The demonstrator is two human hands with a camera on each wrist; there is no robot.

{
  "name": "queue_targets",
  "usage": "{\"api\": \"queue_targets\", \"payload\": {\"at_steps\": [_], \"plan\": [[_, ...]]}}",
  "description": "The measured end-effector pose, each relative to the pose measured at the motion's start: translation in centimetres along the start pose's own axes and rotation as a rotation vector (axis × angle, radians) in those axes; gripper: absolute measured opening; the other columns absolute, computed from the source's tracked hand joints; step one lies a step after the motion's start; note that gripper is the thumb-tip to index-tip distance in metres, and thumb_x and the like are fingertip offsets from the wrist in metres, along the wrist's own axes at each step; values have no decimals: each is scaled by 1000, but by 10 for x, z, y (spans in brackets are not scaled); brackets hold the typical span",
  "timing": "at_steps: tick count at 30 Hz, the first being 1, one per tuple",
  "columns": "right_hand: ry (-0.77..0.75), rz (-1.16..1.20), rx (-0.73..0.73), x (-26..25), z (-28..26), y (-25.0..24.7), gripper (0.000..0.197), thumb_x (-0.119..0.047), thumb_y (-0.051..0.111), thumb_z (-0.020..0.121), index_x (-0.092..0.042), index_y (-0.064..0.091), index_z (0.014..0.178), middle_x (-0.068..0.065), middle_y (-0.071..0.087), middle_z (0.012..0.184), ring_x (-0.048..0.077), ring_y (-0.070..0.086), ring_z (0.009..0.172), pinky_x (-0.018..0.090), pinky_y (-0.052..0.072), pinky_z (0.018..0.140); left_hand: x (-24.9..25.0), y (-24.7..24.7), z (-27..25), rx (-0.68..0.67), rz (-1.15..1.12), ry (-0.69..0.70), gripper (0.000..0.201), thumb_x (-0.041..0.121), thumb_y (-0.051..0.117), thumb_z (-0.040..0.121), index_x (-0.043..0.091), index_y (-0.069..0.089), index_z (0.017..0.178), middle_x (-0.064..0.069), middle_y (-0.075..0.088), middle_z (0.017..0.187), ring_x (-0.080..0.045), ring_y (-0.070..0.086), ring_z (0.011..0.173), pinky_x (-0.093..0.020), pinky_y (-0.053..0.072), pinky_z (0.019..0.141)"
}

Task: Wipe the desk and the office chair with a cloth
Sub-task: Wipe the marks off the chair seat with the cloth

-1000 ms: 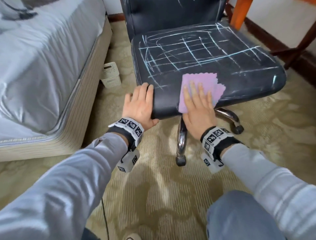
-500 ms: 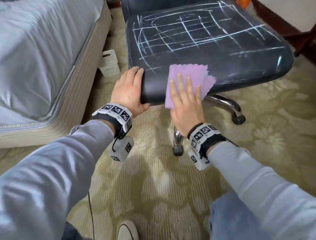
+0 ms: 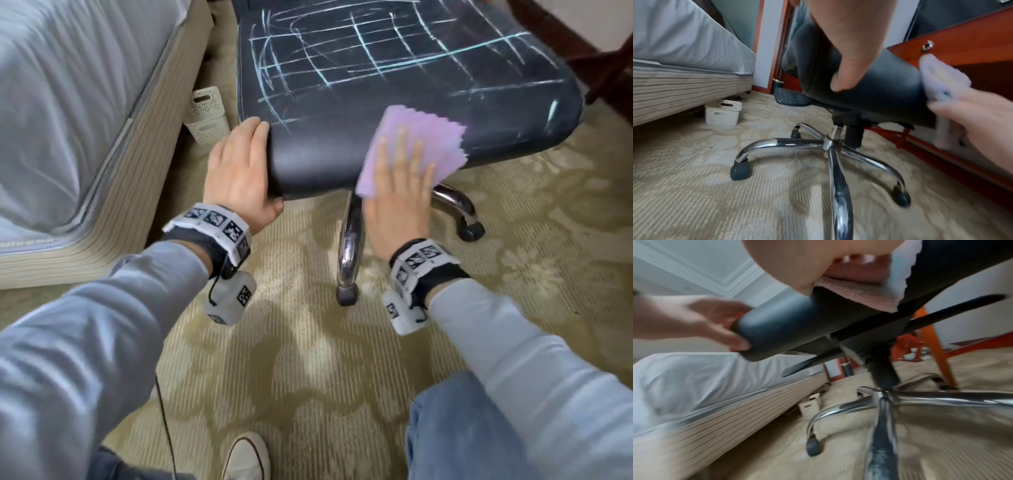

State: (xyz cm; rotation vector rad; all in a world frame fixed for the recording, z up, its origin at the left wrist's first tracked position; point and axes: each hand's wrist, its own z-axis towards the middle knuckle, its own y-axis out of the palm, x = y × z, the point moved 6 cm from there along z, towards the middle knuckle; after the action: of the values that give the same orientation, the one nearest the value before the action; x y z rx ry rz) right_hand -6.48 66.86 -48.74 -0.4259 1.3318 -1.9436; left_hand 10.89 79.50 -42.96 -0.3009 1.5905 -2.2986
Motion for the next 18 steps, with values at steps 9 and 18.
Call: {"api": "queue_targets", "payload": {"at_steps": [9, 18], "plan": [[247, 78, 64, 57, 11, -8, 80, -21, 42, 89, -16, 3, 159, 10, -1, 166, 34, 1, 152, 59, 9, 120, 59, 37, -24, -109, 78, 122, 119, 9, 70, 63, 6, 1, 160, -8, -3, 168, -24, -3, 156, -42, -1, 126], [-298, -55, -64, -24, -4, 7, 84, -27, 44, 87, -20, 3, 159, 4, -4, 166, 30, -5, 152, 55, 4, 122, 64, 40, -26, -100, 115, 110, 119, 24, 70, 62, 2, 6, 159, -12, 2, 168, -27, -1, 156, -47, 1, 126]]}}
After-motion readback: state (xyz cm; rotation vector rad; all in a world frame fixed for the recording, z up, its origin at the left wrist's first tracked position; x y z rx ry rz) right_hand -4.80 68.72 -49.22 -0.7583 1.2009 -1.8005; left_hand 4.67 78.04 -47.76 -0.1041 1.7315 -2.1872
